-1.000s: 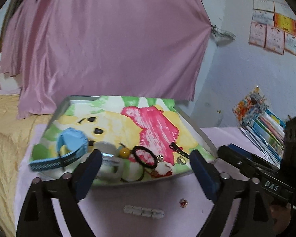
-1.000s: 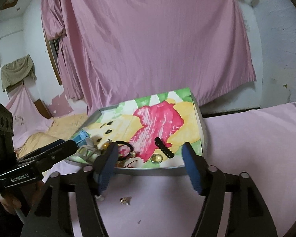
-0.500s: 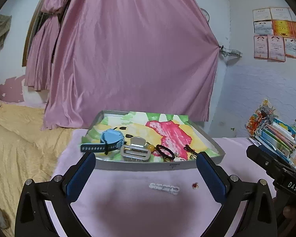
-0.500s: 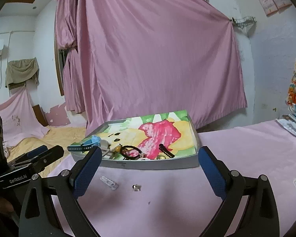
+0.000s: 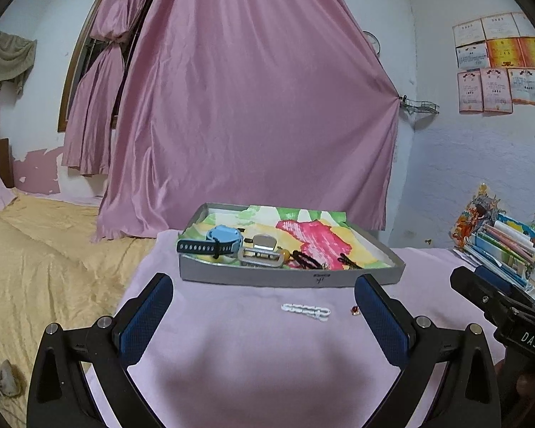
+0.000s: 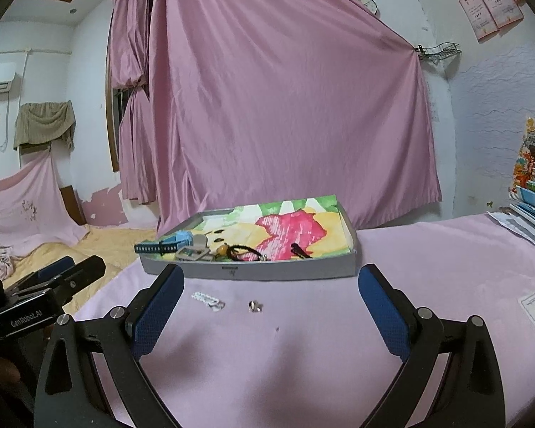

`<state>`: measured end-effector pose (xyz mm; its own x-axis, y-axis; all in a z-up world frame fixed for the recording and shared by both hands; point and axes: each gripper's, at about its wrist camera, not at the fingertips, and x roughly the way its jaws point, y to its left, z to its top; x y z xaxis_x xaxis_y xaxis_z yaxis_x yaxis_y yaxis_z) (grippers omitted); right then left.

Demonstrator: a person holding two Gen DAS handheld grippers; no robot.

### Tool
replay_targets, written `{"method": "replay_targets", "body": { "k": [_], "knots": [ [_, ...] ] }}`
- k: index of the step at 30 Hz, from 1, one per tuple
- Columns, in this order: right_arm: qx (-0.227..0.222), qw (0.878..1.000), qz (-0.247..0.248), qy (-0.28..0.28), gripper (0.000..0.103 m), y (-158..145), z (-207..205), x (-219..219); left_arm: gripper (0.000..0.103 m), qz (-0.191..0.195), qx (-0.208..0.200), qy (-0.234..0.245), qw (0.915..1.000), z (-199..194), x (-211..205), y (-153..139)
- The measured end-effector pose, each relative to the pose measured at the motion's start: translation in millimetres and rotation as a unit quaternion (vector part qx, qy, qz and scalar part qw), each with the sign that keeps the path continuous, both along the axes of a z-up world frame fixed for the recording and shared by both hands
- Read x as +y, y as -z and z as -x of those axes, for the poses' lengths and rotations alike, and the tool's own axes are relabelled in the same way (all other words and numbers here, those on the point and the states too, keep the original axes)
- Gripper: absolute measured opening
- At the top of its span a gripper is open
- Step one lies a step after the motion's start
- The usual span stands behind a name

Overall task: Organize jewelry
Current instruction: 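Open both tools in the tray and withdraw them, then grasp the white beaded hair clip with the left tool while the right tool grasps the gold earring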

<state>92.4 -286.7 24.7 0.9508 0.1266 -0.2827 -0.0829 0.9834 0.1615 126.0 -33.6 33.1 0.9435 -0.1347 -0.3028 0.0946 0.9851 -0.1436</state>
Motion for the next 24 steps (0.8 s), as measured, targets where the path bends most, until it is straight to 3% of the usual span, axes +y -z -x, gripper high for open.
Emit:
{"method": "replay_targets", "body": {
  "k": [15, 24],
  "knots": [
    [0.037, 0.999, 0.006, 0.001, 0.096, 18.1, -13.1, 1.2, 0.102, -0.012, 0.033, 0.0, 0.9994, -4.2, -5.5, 16.2],
    [0.085, 0.996, 0.018, -0.01, 0.096, 18.8, -41.4, -3.5, 0.102, -0.024, 0.082, 0.011, 0.9963, -28.9, -8.6, 19.7]
  ]
}}
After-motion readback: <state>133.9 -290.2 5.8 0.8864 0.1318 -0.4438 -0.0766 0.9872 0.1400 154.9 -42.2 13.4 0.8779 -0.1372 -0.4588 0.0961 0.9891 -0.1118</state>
